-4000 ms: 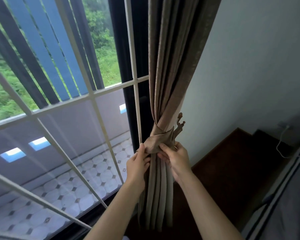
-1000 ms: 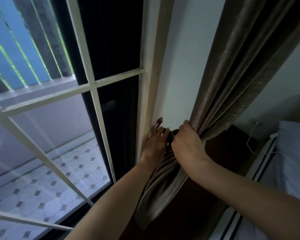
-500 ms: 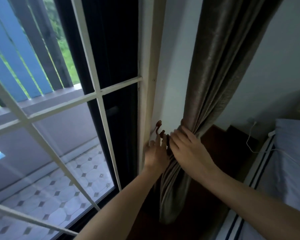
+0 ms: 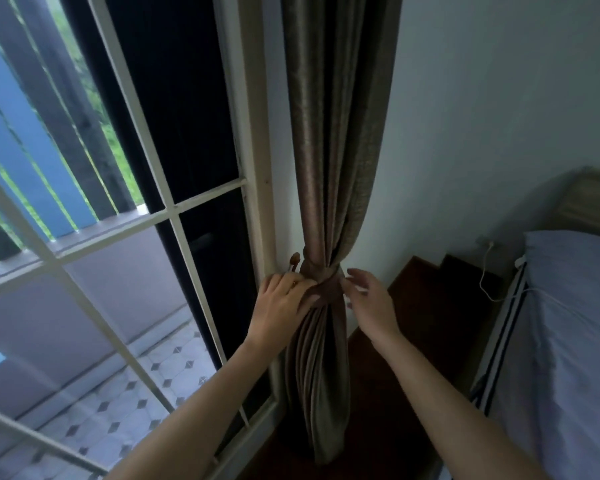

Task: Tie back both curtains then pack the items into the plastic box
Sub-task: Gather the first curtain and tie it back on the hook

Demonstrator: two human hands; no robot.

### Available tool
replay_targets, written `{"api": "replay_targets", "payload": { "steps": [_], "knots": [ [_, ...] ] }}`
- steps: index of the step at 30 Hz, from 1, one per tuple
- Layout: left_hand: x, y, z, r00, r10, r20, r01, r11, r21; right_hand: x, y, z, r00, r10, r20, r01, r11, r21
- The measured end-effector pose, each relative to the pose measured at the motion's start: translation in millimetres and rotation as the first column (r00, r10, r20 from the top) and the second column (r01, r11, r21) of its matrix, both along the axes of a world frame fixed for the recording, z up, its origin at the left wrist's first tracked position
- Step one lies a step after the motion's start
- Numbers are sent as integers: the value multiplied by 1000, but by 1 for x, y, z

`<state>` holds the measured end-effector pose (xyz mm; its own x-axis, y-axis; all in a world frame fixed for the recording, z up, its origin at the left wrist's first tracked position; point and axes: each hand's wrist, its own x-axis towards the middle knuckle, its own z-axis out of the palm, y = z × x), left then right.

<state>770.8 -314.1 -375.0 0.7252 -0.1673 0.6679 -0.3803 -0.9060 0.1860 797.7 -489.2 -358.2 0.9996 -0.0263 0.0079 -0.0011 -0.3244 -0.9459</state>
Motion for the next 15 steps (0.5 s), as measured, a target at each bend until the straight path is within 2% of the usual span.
{"api": "replay_targets", "payload": {
  "steps": [2,5,10,15],
  "knots": [
    [3,-6,7,1000,24,-13,-24,1000,9,7,10,-5,972,-54,-230,122,948,293],
    [5,-10,16,998,69,5,-69,998,8,11,16,-10,926,-38,-375,218,866,450],
    [4,-2,18,992,69,102,-87,978,190,8,17,-17,914,-28,-404,242,838,489],
    [2,27,26,993,37,113,-61,976,210,-12,17,-25,956,74,-283,100,828,552]
  ]
}}
